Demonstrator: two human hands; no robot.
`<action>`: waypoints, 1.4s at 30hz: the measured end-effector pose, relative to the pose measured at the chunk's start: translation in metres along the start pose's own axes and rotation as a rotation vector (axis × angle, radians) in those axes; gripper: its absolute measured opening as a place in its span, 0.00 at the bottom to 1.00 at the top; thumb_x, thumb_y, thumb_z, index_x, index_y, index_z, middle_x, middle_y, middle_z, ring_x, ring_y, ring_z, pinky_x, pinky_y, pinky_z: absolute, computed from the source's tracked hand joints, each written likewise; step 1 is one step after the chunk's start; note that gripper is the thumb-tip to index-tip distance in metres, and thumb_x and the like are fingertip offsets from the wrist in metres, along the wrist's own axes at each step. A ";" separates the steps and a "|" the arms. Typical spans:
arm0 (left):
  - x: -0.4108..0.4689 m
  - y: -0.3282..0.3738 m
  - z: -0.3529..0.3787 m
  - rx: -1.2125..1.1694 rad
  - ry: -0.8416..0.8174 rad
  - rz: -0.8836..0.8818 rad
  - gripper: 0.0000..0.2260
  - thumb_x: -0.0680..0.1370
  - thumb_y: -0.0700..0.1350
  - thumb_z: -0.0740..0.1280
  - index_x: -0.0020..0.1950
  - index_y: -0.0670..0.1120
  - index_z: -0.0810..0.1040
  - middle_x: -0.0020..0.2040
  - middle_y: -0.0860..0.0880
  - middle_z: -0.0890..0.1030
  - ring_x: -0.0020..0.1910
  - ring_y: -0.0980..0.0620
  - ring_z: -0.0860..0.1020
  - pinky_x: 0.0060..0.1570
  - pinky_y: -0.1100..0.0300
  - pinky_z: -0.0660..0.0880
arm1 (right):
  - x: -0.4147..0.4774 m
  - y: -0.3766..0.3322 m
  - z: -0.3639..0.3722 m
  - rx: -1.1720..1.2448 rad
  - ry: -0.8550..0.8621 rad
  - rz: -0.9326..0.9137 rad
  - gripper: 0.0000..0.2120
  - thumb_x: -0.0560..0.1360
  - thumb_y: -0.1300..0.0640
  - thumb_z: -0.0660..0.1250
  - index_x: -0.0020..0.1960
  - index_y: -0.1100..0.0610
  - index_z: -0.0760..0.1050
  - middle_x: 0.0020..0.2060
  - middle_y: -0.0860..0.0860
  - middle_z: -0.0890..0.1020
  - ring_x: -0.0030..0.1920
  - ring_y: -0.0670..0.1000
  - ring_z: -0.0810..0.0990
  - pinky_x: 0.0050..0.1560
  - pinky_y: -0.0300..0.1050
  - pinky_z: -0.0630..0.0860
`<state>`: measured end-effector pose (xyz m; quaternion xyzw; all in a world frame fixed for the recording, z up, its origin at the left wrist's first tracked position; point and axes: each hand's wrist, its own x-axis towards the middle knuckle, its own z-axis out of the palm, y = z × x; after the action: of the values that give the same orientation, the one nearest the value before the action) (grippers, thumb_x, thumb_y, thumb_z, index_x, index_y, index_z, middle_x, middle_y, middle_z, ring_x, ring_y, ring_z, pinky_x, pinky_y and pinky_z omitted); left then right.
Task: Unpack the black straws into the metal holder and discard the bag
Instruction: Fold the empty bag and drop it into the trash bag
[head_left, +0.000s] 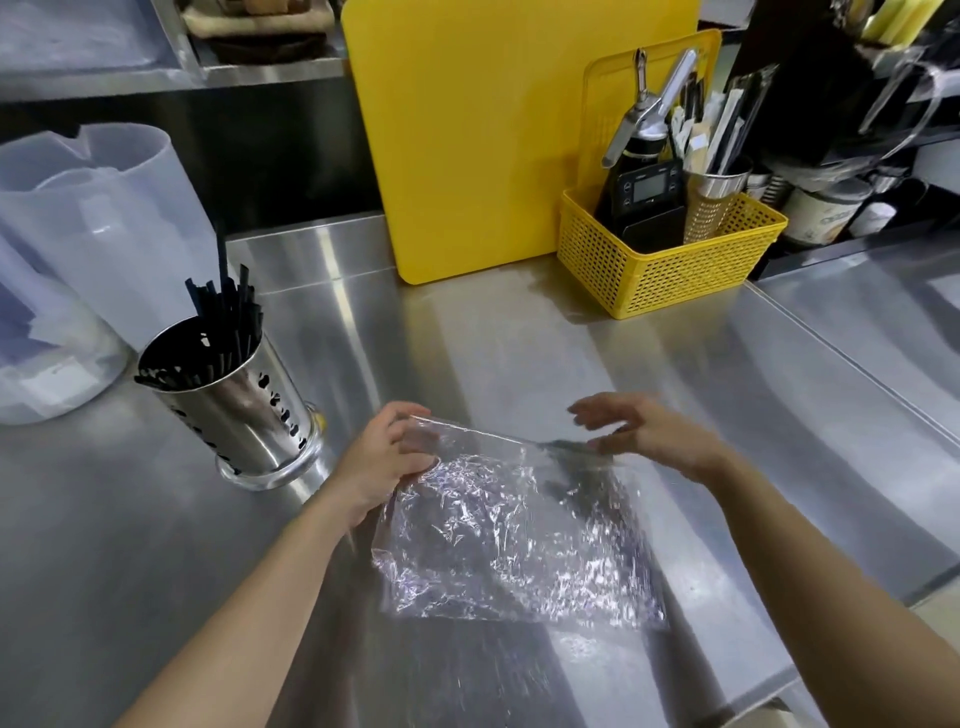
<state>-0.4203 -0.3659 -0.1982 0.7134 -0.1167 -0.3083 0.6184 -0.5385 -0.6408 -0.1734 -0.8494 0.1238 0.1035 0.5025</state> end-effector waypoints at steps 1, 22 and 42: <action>0.001 0.005 0.002 0.008 -0.045 0.026 0.19 0.70 0.25 0.65 0.52 0.48 0.72 0.48 0.47 0.80 0.41 0.52 0.78 0.33 0.66 0.76 | 0.001 -0.008 0.004 0.015 -0.120 0.027 0.21 0.70 0.68 0.68 0.58 0.50 0.73 0.55 0.53 0.80 0.57 0.50 0.77 0.58 0.43 0.74; -0.017 -0.016 0.021 -0.217 -0.006 -0.215 0.07 0.72 0.39 0.69 0.49 0.42 0.77 0.38 0.47 0.81 0.33 0.53 0.79 0.37 0.59 0.77 | 0.014 -0.001 0.056 0.856 0.213 0.030 0.09 0.68 0.74 0.65 0.40 0.61 0.76 0.30 0.53 0.79 0.30 0.50 0.79 0.27 0.39 0.75; -0.034 -0.011 0.009 -0.087 0.047 -0.101 0.05 0.74 0.36 0.67 0.42 0.46 0.77 0.37 0.49 0.78 0.35 0.56 0.77 0.37 0.64 0.74 | -0.014 -0.004 0.050 0.553 0.116 0.090 0.09 0.71 0.67 0.68 0.38 0.54 0.77 0.30 0.54 0.77 0.27 0.48 0.75 0.27 0.40 0.76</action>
<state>-0.4547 -0.3524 -0.1989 0.6980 -0.0524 -0.3271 0.6348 -0.5531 -0.5932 -0.1898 -0.6784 0.2134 0.0393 0.7019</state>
